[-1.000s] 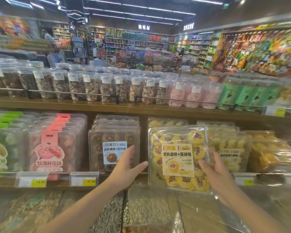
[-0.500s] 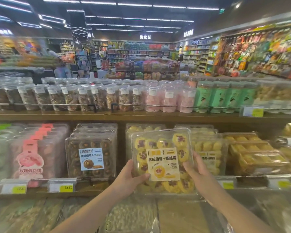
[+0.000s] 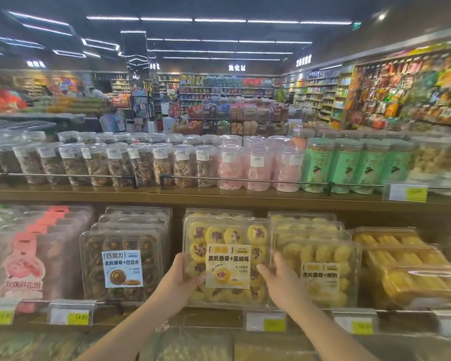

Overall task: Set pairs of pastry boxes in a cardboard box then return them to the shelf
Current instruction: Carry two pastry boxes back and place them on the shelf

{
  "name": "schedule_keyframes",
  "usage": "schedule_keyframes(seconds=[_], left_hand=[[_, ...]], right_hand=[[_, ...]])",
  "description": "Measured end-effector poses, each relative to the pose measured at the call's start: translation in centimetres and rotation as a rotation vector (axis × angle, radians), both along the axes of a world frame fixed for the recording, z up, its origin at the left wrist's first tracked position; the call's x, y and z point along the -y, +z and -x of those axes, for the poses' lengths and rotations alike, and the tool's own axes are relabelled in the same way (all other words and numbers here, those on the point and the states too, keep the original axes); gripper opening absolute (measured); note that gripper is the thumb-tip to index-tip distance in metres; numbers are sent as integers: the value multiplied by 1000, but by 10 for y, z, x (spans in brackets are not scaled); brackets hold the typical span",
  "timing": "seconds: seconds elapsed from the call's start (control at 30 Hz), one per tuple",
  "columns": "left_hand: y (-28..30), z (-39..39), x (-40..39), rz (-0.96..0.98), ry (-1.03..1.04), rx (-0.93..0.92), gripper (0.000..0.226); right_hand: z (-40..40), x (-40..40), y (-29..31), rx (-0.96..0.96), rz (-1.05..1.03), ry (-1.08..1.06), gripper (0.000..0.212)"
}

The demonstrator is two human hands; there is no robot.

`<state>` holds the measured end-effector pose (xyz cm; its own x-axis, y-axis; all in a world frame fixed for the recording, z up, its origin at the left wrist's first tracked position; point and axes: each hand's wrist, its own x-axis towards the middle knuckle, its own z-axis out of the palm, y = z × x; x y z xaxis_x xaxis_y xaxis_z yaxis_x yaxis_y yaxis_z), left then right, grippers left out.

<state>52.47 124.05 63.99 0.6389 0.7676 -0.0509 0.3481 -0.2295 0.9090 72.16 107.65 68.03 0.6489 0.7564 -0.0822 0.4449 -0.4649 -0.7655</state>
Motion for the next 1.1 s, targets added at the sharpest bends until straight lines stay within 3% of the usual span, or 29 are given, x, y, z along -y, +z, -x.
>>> schedule_keyframes(seconds=[0.27, 0.6, 0.8, 1.0, 1.1], left_hand=[[-30, -22, -13, 12, 62, -44, 40], [-45, -35, -13, -15, 57, 62, 40], [-60, -36, -14, 64, 13, -11, 47], [-64, -34, -18, -33, 32, -133, 48], [-62, -27, -20, -151, 70, -228, 61]], right_hand=[[-11, -33, -44, 22, 13, -120, 51], [-9, -40, -66, 63, -114, -274, 48], [-9, -41, -78, 30, 48, -310, 47], [-10, -41, -73, 58, 164, -236, 45], [-14, -41, -70, 40, 249, -163, 47]])
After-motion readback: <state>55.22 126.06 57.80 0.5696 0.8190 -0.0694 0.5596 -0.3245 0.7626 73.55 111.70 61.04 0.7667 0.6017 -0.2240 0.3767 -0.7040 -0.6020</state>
